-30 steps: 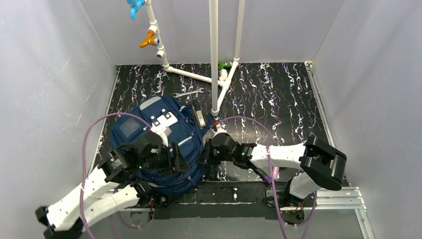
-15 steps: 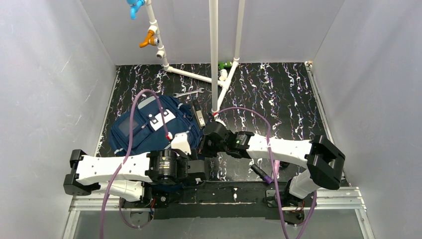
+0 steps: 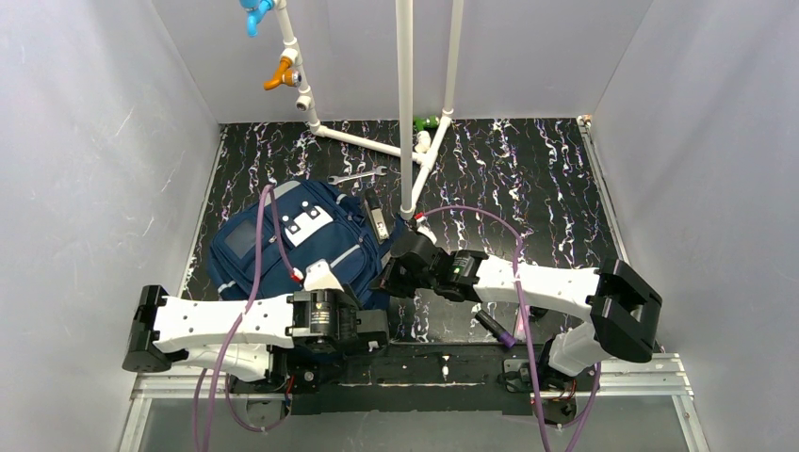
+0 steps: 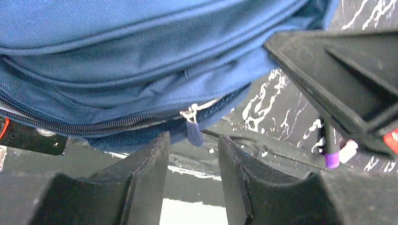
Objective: Pack the student bag
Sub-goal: Zip the student bag at the center of the board.
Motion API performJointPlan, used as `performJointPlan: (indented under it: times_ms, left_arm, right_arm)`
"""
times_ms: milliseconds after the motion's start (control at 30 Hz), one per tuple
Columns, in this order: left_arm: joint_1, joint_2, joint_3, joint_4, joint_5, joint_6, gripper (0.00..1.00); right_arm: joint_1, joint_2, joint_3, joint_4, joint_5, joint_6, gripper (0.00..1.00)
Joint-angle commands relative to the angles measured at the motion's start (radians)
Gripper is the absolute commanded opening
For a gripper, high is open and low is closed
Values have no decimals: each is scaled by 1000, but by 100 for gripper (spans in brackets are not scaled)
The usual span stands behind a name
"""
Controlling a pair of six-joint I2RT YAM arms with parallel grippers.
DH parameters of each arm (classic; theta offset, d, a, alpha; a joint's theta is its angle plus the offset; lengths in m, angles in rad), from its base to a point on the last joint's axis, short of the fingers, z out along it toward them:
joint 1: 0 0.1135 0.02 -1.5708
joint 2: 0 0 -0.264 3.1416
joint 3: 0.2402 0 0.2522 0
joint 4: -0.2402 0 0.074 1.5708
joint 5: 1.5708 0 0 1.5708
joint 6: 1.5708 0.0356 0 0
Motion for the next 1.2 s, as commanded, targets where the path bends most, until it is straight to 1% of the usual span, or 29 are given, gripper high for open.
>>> performJointPlan:
  times_ms: [0, 67, 300, 433, 533, 567, 633, 667, 733, 800, 833, 900, 967, 1000, 1033, 1100, 1167]
  left_arm:
    - [59, 9, -27, 18, -37, -28, 40]
    - [74, 18, -32, 22, -23, -27, 38]
    - [99, 60, -52, 90, 21, -1, 34]
    - [102, 63, -74, 102, 40, -3, 31]
    - [117, 83, -79, 104, 45, 23, 29]
    - [126, 89, -81, 102, 47, 33, 25]
    - [137, 83, -81, 94, 44, 48, 6]
    - [137, 74, -77, 93, 36, 72, 0]
    - [143, 64, -46, 94, 30, 157, 0]
    - [151, 64, -12, 98, 36, 260, 0]
    - [154, 59, -2, 112, 43, 320, 0]
    - [174, 38, -4, 189, 87, 489, 0]
    - [185, 7, -34, 270, 136, 631, 0]
    - [200, -19, -63, 330, 186, 736, 0]
    - [219, -32, -95, 378, 241, 768, 0]
    - [259, -66, -159, 438, 341, 848, 0]
    - [293, -98, -208, 431, 390, 873, 0]
  right_arm:
    - [-7, -64, 4, 96, 38, 35, 1]
    - [-7, -68, 5, 95, 40, 34, 1]
    - [-7, -71, 6, 92, 49, 34, 1]
    - [-7, -74, 0, 86, 49, 39, 1]
    - [-7, -83, -6, 84, 53, 41, 1]
    - [-7, -86, -7, 80, 56, 42, 1]
    - [-7, -96, -9, 57, 78, 40, 1]
    - [-7, -106, -13, 40, 94, 38, 1]
    - [-18, -133, -26, -1, 135, -2, 1]
    - [-59, -169, -53, -31, 158, -58, 1]
    - [-99, -194, -85, -31, 156, -101, 1]
    - [-189, -247, -138, 5, 119, -217, 1]
    - [-297, -268, -167, 68, -2, -354, 1]
    - [-362, -255, -156, 61, -80, -409, 1]
    - [-417, -236, -138, 51, -170, -471, 1]
    - [-505, -192, -91, -2, -275, -570, 1]
    - [-569, -145, -53, -34, -359, -649, 1]
